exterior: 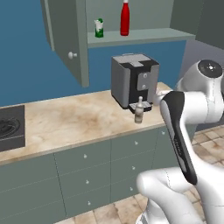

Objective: Sort all alcoholic drinks to one cabinet, and non-alcoholic drinks to the other.

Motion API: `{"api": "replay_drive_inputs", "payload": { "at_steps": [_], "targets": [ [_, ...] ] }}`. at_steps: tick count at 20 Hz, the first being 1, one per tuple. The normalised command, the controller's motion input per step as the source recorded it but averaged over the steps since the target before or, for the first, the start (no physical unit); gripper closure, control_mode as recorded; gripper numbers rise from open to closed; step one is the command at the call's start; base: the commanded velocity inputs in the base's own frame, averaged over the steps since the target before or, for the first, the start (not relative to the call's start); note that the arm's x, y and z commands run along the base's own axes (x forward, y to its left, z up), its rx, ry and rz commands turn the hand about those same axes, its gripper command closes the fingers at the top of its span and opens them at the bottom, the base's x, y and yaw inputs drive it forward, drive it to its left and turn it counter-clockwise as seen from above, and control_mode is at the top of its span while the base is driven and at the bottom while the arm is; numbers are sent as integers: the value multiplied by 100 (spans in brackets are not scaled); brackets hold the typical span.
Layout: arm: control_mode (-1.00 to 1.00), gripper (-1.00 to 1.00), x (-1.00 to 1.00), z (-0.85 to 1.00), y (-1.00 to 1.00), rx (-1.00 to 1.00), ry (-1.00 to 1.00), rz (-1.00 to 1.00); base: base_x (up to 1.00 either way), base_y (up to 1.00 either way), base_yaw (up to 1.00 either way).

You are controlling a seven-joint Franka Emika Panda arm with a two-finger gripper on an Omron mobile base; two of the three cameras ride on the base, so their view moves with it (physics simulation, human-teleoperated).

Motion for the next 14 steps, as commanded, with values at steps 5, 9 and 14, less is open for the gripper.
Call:
{"api": "replay_drive_inputs", "payload": {
  "at_steps": [5,9,14],
  "targets": [
    [-100,-100,27,-20,-4,0,6,0,0,0,0],
    [-100,-100,35,-19,-3,0,2,1,0,0,0],
    [-100,-100,32,-15,-5,0,1,1,0,0,0]
  ]
}}
